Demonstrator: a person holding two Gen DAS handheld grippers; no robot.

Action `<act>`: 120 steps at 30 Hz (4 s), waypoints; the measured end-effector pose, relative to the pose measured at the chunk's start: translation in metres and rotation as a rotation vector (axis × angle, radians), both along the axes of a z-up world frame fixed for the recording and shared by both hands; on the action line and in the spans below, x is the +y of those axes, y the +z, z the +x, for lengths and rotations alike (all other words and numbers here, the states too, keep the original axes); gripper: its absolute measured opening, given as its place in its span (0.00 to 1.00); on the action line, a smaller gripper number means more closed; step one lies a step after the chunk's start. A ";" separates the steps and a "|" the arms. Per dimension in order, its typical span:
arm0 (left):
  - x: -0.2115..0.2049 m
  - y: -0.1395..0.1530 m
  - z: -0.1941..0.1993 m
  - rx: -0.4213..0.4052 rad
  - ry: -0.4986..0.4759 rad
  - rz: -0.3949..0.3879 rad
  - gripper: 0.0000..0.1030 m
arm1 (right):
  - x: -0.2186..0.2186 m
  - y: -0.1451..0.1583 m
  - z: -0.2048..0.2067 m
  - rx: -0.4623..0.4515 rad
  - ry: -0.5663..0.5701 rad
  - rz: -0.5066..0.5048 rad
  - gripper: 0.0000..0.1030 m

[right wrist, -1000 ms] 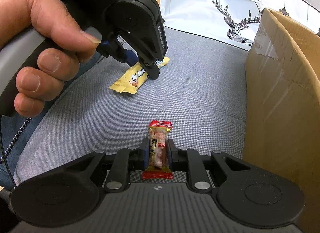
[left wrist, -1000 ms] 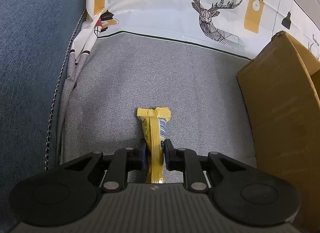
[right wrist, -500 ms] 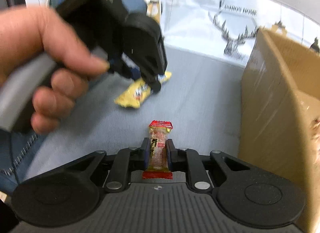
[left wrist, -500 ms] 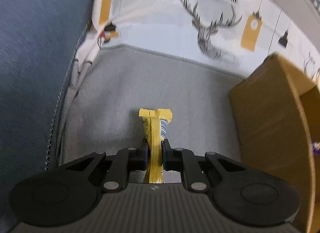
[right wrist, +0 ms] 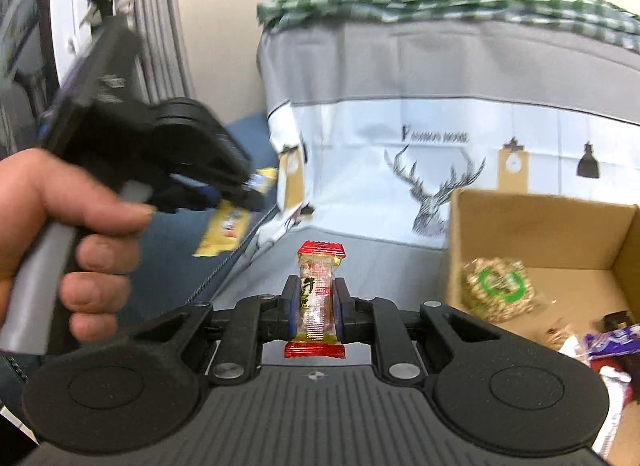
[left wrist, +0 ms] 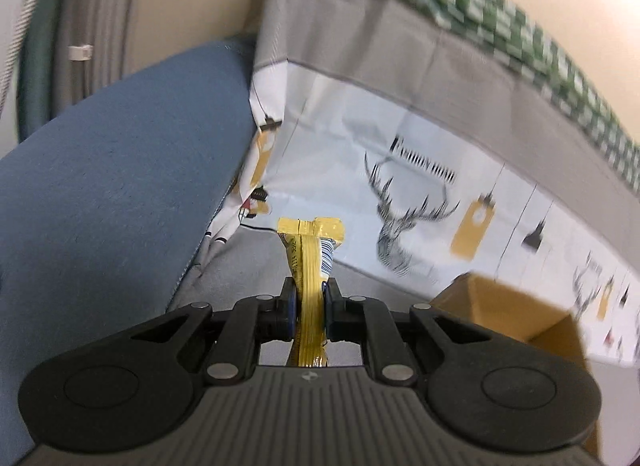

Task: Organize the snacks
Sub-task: 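Lift the yellow bar in the left tool and red bar in the right tool toward the box, then hold the yellow bar and red bar above the open box, then open the left tool over the box while the right tool releases the red bar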

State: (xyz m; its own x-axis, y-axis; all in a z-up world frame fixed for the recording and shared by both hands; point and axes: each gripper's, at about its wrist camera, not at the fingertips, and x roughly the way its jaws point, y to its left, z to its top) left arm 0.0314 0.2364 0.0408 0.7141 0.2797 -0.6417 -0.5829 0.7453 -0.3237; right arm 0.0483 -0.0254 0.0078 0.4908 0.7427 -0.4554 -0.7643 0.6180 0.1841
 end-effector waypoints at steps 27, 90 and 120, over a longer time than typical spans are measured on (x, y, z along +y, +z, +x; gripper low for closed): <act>-0.134 -0.003 0.044 -0.251 -0.311 0.079 0.13 | -0.144 0.010 0.085 -0.107 -0.392 0.112 0.17; -0.201 -0.014 0.061 -0.281 -0.556 0.130 0.13 | -0.148 0.005 0.093 -0.125 -0.495 0.083 0.16; -0.203 -0.018 0.066 -0.259 -0.608 0.084 0.39 | -0.147 0.003 0.093 -0.120 -0.536 0.075 0.32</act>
State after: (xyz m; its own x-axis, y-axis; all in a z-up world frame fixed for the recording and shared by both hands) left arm 0.0972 0.0332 0.0231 0.8885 -0.1796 -0.4222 0.0375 0.9456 -0.3232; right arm 0.1417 -0.1726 0.0106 0.8542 0.4027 -0.3289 -0.3645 0.9149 0.1736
